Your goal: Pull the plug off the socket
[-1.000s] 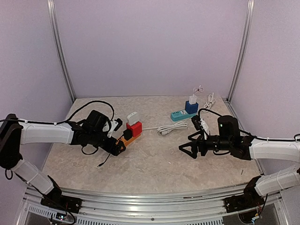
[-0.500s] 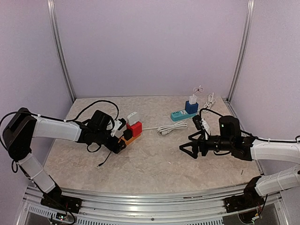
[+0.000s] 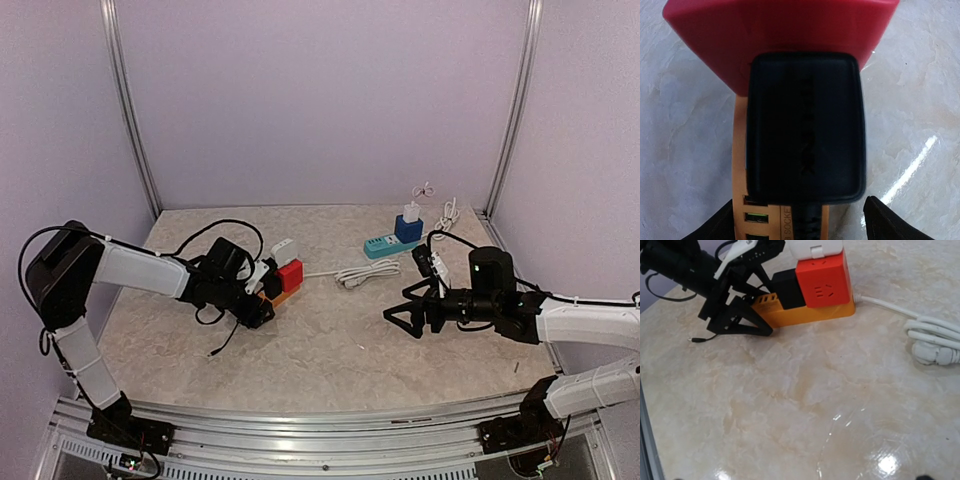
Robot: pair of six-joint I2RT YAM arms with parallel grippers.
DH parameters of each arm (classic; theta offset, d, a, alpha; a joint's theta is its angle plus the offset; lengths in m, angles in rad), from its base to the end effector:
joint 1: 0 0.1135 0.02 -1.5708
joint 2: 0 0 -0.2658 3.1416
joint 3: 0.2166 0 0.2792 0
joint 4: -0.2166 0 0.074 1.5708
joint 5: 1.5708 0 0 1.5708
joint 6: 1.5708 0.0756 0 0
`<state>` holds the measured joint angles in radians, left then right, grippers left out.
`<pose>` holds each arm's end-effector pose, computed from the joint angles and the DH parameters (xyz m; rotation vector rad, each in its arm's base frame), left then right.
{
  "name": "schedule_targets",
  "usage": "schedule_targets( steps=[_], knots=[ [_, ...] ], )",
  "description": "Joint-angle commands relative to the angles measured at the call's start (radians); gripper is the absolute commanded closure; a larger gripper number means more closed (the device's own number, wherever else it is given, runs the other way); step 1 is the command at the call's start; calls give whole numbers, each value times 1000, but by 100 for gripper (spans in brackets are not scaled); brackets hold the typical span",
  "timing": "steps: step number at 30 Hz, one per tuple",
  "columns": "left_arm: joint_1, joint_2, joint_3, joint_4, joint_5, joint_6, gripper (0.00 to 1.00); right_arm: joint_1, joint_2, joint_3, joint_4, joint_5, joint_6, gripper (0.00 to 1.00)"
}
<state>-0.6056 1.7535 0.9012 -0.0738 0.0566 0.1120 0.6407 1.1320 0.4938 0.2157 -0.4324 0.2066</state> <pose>0.3123 -0.2214 0.0896 0.9058 2.3475 -0.2744 0.2151 0.1999 0.1814 -0.7313 1.9539 0.9628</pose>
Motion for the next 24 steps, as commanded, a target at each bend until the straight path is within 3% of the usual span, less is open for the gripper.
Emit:
schedule_targets(
  steps=[1,13,21,24],
  knots=[
    [-14,14,-21,50,13,-20,21,10,4,-2,6,-5,-1,0],
    [-195,12,-83,162,-149,-17,53,2,22,23,-18,8,-16,0],
    [-316,-11,-146,219,-65,6,59,-3,-22,11,-46,-3,-55,0],
    [-345,-25,-156,206,29,17,60,-3,-50,-14,-31,-32,-65,1]
  ],
)
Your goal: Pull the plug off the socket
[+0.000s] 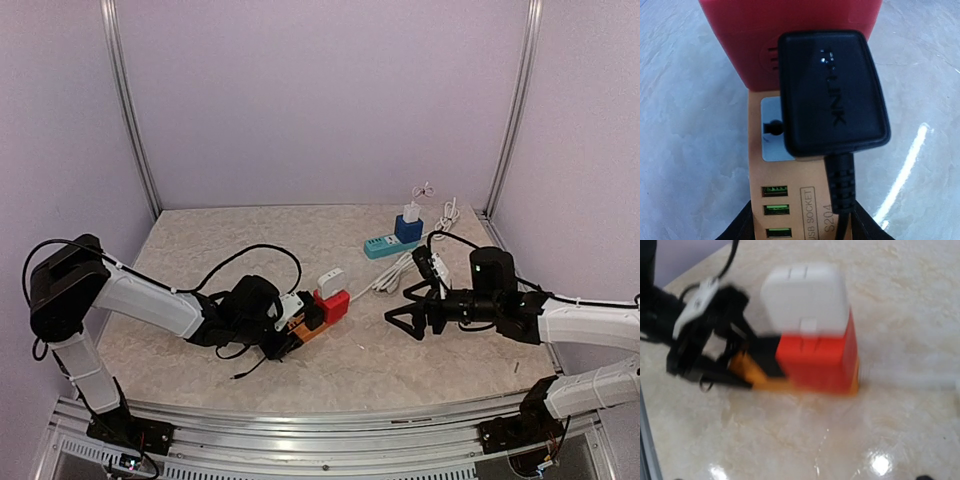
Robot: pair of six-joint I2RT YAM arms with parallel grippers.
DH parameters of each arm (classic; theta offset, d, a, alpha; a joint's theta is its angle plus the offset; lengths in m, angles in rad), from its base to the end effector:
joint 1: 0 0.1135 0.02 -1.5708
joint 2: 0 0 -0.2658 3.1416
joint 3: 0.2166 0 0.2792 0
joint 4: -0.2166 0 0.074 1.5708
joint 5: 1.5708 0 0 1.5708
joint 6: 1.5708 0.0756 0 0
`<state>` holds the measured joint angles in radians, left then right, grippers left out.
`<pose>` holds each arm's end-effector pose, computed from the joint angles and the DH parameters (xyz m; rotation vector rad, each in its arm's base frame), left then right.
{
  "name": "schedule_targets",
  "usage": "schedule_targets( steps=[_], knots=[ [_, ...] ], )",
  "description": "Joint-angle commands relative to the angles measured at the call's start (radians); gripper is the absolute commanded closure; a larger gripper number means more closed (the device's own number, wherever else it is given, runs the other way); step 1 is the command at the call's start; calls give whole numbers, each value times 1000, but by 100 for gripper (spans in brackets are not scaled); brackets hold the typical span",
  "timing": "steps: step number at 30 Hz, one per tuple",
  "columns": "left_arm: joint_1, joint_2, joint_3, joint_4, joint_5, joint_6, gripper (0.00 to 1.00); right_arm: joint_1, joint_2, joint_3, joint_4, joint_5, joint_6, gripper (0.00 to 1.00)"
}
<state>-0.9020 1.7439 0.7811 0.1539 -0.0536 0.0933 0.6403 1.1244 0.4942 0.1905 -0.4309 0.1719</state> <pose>0.2351 -0.2909 0.0776 1.1240 2.1230 -0.3193 0.2137 0.1986 0.1803 -0.7627 1.9535 0.9384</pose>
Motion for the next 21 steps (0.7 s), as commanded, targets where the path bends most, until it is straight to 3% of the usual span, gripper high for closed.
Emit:
schedule_targets(
  steps=[1,6,13,18,21],
  knots=[
    [-55,-22,-40,-27,178,39,61,-2,-53,-24,0,-46,-35,0],
    [-70,-48,-51,-51,339,56,62,-1,-89,-65,47,-118,-48,0],
    [-74,-69,-59,-123,446,152,61,38,-96,-103,121,-192,-80,2],
    [-74,-80,-75,-151,460,233,63,86,-68,-97,121,-193,-119,2],
    [-75,-101,-102,-149,417,247,53,105,-56,-96,125,-179,-137,3]
  ],
)
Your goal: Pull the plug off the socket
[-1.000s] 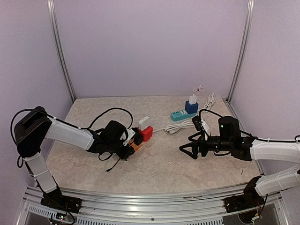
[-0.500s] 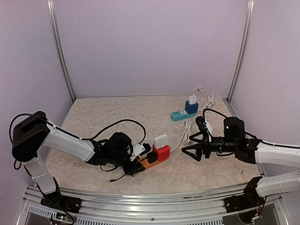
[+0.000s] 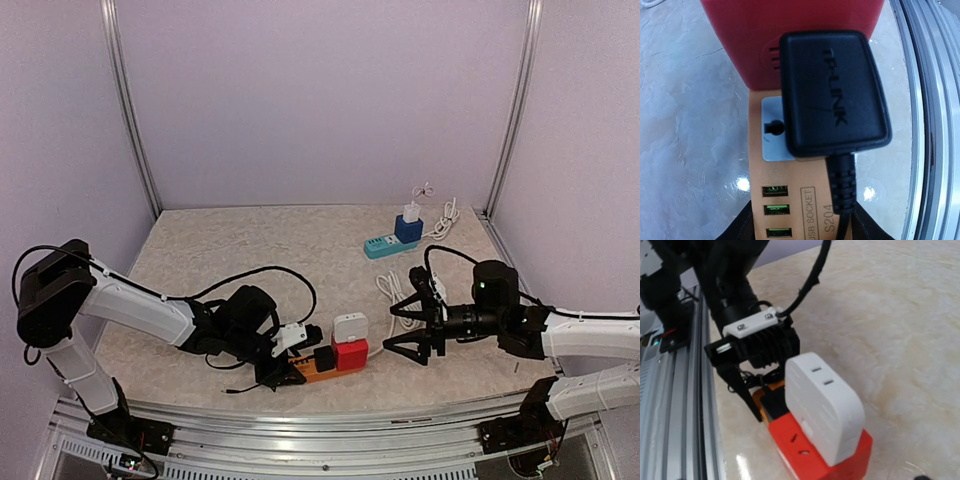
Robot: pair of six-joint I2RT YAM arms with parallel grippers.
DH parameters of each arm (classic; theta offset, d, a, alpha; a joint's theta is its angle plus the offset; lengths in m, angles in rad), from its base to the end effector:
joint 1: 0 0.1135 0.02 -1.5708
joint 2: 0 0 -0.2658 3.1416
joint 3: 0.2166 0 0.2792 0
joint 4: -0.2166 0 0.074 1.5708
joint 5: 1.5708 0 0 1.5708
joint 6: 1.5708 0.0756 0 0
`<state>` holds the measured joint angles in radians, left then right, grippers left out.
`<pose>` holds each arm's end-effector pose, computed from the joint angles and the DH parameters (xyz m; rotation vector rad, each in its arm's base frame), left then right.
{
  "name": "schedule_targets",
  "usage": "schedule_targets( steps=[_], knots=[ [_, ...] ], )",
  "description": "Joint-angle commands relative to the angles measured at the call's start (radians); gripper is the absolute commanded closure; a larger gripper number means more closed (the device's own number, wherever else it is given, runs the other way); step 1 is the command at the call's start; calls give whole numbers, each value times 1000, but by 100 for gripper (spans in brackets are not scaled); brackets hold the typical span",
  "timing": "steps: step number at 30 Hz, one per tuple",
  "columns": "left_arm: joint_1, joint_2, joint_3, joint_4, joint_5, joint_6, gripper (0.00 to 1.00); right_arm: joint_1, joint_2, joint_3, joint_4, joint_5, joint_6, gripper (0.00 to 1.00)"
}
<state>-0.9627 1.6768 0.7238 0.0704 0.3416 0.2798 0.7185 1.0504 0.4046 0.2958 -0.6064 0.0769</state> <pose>0.1776 -0.2994 0.0781 1.5892 1.9532 -0.7101 0.1746 0.2099 0.1813 -1.0301 1.7332 1.1017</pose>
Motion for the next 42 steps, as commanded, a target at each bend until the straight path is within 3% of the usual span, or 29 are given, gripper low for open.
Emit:
schedule_targets(
  steps=[1,2,5,7,20,26,37,42],
  knots=[
    [-14,-42,-49,-64,7,60,50,34,22,-7,18,5,-48,3],
    [-14,-45,-52,-63,-7,59,47,41,26,-6,17,15,-54,3],
    [-15,-67,-62,-50,-41,55,17,70,42,-4,14,57,-65,3],
    [-20,-85,-66,-43,-58,54,2,90,60,0,16,77,-105,3],
    [-82,-351,-141,81,-103,42,4,112,197,36,93,86,-211,5],
    [-128,-324,-145,129,-90,12,9,112,304,107,77,62,-289,8],
    [-142,-235,-168,236,-91,-34,8,112,461,191,54,13,-378,7],
    [-129,-199,-172,283,-104,-60,11,124,521,217,62,-48,-379,12]
  ],
)
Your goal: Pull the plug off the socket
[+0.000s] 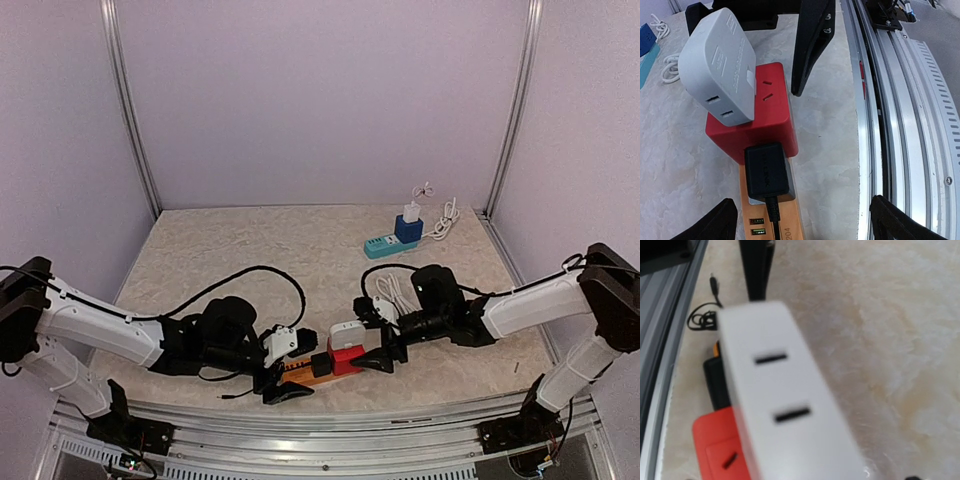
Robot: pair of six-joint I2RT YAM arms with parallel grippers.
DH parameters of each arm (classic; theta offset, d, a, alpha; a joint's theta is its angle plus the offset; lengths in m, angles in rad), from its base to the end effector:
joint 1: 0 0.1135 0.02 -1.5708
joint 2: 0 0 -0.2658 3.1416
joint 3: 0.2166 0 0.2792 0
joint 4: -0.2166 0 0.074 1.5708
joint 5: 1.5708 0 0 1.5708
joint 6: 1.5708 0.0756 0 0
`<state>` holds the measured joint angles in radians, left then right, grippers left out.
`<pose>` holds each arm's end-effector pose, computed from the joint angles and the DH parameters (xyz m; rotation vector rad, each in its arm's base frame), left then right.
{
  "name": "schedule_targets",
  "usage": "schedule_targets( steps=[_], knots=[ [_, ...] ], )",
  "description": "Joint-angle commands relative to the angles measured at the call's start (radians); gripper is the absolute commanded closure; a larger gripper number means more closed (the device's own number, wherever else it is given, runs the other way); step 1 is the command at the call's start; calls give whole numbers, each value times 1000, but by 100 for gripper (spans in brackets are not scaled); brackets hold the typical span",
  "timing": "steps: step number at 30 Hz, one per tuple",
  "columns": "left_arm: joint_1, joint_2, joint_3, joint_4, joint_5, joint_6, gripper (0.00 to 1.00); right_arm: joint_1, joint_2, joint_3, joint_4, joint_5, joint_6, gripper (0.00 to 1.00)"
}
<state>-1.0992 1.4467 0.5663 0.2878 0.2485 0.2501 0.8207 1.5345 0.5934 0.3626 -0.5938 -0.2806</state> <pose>0.1330 -0.3017 0.1230 1.5134 1.6541 -0.7450 0.1966 0.2731 0.1194 -1.4334 1.6516 0.9477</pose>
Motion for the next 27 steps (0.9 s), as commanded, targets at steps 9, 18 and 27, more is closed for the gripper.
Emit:
schedule_targets(
  steps=[9,18,27],
  knots=[
    [27,81,-20,133,-16,-41,26,56,86,49,-21,-46,-43,21],
    [55,93,-14,113,11,-32,45,57,101,51,-16,-30,-46,26],
    [23,139,43,92,-10,-28,54,58,100,42,-2,-4,-42,32]
  ],
)
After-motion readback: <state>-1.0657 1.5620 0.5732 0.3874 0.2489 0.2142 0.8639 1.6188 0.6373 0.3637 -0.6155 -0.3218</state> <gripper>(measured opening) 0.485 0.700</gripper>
